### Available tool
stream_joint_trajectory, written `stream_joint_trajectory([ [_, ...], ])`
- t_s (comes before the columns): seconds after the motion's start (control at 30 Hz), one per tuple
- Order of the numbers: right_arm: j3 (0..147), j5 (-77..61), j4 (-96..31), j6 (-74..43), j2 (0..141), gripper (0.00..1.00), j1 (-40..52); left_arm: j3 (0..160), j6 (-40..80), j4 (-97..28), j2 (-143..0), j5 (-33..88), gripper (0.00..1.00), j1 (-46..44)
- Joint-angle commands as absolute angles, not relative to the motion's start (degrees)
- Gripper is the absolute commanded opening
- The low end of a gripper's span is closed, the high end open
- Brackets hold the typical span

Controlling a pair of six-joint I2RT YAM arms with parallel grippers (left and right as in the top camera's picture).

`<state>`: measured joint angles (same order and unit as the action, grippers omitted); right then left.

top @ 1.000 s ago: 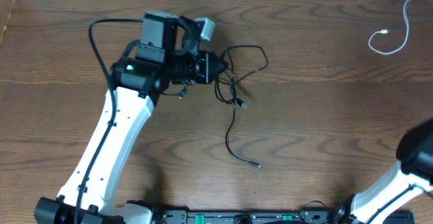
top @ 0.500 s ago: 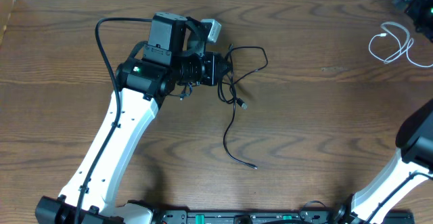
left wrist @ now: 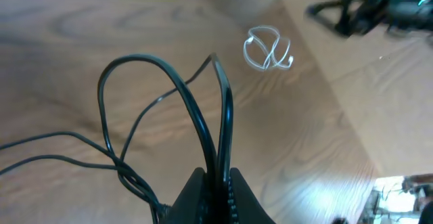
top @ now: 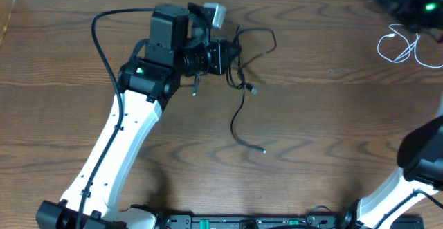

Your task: Untangle cables

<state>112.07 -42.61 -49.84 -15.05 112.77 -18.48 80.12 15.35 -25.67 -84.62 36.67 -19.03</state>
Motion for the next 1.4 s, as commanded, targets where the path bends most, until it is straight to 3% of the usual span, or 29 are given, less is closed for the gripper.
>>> stream_joint_trajectory([
  [0.0,112.1,-48.9,-53.6,-8.0,112.8,0.99,-11.9,81.3,20.3,-22.5,-84.2,36.4,0.07,-18.7],
  [0.23,107.9,-44.7,-53.1,-6.3,113.6,0.99,-0.9,81.3,27.3,-20.0,-84.2,41.1,0.08,-16.6],
  [0.5,101.7,-43.5,-44.1,-8.7,116.0,0.99,8.2,81.3,35.8,-19.2,-84.2,44.6,0.07,-15.4],
  [0.8,101.4,-27.1,-41.8,-25.5,119.2,0.88,16.0,81.3,48.5,-15.2,-84.2,44.6,0.08,-15.4],
  [0.9,101.4,-22.2,-41.5,-30.2,120.1,0.74,16.9,81.3,53.4,-14.2,-84.2,44.6,0.08,-15.4],
  [0.93,101.4,-21.3,-41.6,-31.1,120.4,0.65,16.9,81.3,54.9,-13.9,-84.2,44.6,0.08,-15.4],
  [0.97,101.4,-21.3,-41.8,-31.3,120.5,0.51,16.8,81.3,56.0,-13.5,-84.2,44.6,0.07,-15.2],
  [1.07,101.4,-21.4,-42.4,-31.3,120.5,0.26,15.7,81.3,58.0,-13.2,-84.2,44.6,0.07,-13.4],
  [1.2,101.4,-21.6,-44.1,-30.9,120.4,0.02,14.0,81.3,59.2,-13.3,-84.1,46.2,0.07,-9.6],
  [1.37,101.6,-27.1,-46.6,-25.8,118.6,0.01,9.0,81.3,50.3,-18.0,-84.1,46.7,0.07,-4.8],
])
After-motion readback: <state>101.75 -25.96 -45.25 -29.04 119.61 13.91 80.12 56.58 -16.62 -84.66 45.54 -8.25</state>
